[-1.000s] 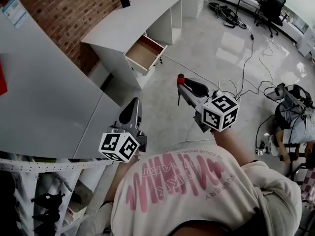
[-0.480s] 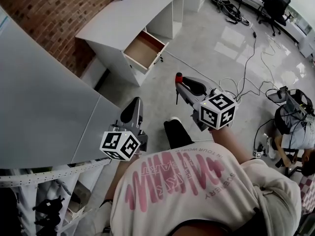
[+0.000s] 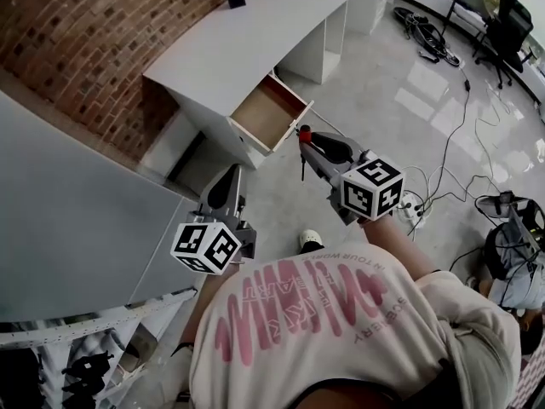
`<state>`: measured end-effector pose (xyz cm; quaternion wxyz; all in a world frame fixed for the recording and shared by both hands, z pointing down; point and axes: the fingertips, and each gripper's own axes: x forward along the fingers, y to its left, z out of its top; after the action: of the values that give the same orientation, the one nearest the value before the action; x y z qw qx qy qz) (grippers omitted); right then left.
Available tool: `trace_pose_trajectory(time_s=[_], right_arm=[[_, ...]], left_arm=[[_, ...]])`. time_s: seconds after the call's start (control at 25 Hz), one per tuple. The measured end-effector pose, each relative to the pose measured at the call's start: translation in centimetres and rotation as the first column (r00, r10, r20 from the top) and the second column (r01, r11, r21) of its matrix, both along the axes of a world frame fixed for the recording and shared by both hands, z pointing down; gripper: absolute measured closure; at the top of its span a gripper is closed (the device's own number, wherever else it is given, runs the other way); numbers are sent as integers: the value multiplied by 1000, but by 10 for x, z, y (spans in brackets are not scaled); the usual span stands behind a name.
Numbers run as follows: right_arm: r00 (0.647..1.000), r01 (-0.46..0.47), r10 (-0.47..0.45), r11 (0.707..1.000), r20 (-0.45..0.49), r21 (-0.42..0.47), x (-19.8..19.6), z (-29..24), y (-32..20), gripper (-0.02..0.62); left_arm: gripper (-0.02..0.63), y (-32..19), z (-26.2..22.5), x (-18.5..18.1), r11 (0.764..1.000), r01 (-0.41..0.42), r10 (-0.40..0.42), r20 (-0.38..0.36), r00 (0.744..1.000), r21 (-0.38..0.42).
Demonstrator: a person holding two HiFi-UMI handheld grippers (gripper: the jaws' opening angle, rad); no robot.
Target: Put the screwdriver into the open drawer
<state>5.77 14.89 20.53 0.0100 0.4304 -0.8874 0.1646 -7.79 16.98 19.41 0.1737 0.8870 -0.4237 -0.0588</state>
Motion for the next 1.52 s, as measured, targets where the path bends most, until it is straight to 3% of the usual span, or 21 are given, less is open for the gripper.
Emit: trace_pose_trajectory(time_s=[0.28,0.56,0.76,1.04,1.28,1.52], right_arm=[[1000,18,-19,999,8,44,12,-17,-91,491],[999,34,-35,998,18,56,34,-15,-144,491],[999,42,-42,999,30,-3,44,14,-170,491],[999,38,-35,992,28,-118,39,63,-191,491],[999,11,0,973,48,-232,30,104,-219,491],[999,0,14,944,39,-329,20,150,-262,491]], left_arm=[[601,-87,-9,16,999,19,-19,-9,1000,34],[601,-145,1,28,998,59,-58,-15,998,18],[601,-167,22,41,999,49,-49,6,999,-19],[601,-186,57,32,992,61,-57,38,998,-108],[601,-209,93,13,981,66,-59,45,997,-181],[601,-265,123,-14,970,101,-92,54,994,-221]])
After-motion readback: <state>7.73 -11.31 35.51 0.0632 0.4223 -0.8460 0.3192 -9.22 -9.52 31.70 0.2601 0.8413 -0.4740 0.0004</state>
